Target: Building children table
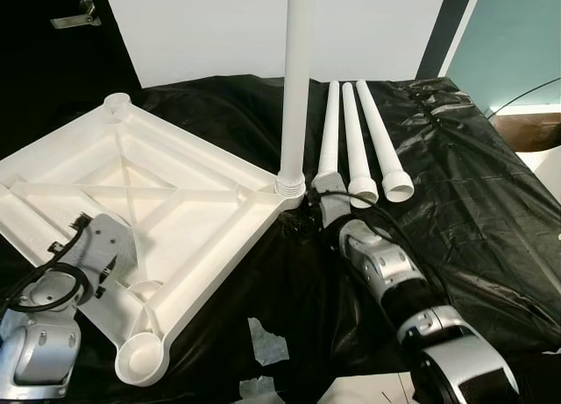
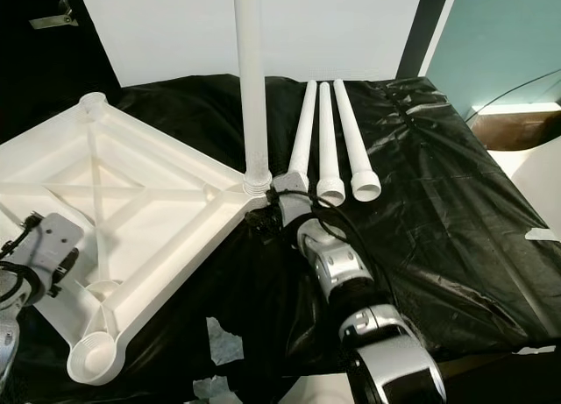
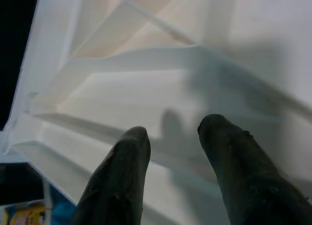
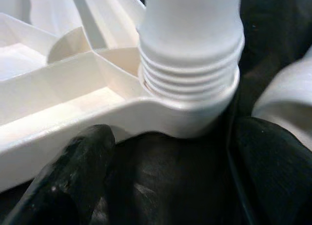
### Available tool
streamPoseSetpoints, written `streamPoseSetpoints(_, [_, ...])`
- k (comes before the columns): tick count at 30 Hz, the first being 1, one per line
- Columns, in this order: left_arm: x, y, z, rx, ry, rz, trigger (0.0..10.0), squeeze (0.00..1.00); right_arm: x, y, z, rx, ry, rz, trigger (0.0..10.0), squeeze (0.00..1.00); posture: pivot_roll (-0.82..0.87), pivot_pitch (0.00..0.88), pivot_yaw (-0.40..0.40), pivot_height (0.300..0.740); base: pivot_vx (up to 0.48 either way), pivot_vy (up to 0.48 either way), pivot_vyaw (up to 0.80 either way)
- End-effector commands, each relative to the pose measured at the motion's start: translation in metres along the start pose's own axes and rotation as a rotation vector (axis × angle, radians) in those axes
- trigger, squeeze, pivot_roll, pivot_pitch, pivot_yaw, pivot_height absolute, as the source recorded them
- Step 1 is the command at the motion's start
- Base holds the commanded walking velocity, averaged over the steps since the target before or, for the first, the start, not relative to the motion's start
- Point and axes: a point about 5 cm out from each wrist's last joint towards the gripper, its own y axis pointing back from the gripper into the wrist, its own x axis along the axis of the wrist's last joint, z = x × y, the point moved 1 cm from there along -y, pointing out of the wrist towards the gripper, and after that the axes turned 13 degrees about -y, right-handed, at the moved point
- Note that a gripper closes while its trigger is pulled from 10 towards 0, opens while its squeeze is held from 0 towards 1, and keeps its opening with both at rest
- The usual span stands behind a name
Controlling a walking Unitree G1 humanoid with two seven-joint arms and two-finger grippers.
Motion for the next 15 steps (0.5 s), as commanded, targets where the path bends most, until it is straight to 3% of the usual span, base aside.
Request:
streamPoseSetpoints(1, [-0.001, 0.001, 0.011, -0.033, -0.011, -0.020, 10.0, 0.00, -0.003, -0.004, -0.005, 0.026, -0.015, -0.026, 10.0, 0.00, 0.17, 0.014, -0.011, 0.740, 0.000, 0.000, 0.00])
streamPoseSetpoints(3, [-0.001, 0.001, 0.011, -0.033, -0.011, -0.020, 10.0, 0.00, -0.003, -0.004, -0.005, 0.026, -0.015, -0.026, 10.0, 0.00, 0.17, 0.014, -0.011, 0.740, 0.000, 0.000, 0.00])
streamPoseSetpoints(4, [0.004, 0.003, 0.021, -0.113, -0.043, 0.012, 10.0, 0.00, 0.000, -0.007, -0.008, 0.044, -0.009, -0.027, 10.0, 0.00, 0.18, 0.016, -0.014, 0.740, 0.000, 0.000, 0.00])
streamPoseSetpoints(5, [0.004, 0.003, 0.021, -0.113, -0.043, 0.012, 10.0, 0.00, 0.000, -0.007, -0.008, 0.044, -0.009, -0.027, 10.0, 0.00, 0.18, 0.016, -0.014, 0.740, 0.000, 0.000, 0.00])
streamPoseSetpoints(6, [0.011, 0.009, 0.034, -0.216, -0.063, 0.061, 10.0, 0.00, 0.001, -0.009, -0.012, 0.062, 0.000, -0.033, 10.0, 0.00, 0.19, 0.018, -0.019, 0.740, 0.000, 0.000, 0.00])
streamPoseSetpoints(8, [0.011, 0.009, 0.034, -0.216, -0.063, 0.061, 10.0, 0.00, 0.001, -0.009, -0.012, 0.062, 0.000, -0.033, 10.0, 0.00, 0.19, 0.018, -0.019, 0.740, 0.000, 0.000, 0.00])
streamPoseSetpoints(9, [0.019, 0.017, 0.049, -0.320, -0.084, 0.119, 10.0, 0.00, 0.001, -0.011, -0.016, 0.076, 0.005, -0.041, 10.0, 0.00, 0.19, 0.019, -0.021, 0.740, 0.000, 0.000, 0.00])
streamPoseSetpoints(11, [0.019, 0.017, 0.049, -0.320, -0.084, 0.119, 10.0, 0.00, 0.001, -0.011, -0.016, 0.076, 0.005, -0.041, 10.0, 0.00, 0.19, 0.019, -0.021, 0.740, 0.000, 0.000, 0.00])
streamPoseSetpoints(13, [0.040, 0.038, 0.075, -0.523, -0.055, 0.276, 10.0, 0.00, -0.002, -0.014, -0.023, 0.100, 0.018, -0.056, 10.0, 0.00, 0.19, 0.022, -0.022, 0.740, 0.000, 0.000, 0.00])
streamPoseSetpoints(15, [0.047, 0.047, 0.082, -0.582, -0.044, 0.330, 10.0, 0.00, -0.003, -0.016, -0.024, 0.106, 0.018, -0.062, 10.0, 0.00, 0.19, 0.022, -0.022, 0.740, 0.000, 0.000, 0.00])
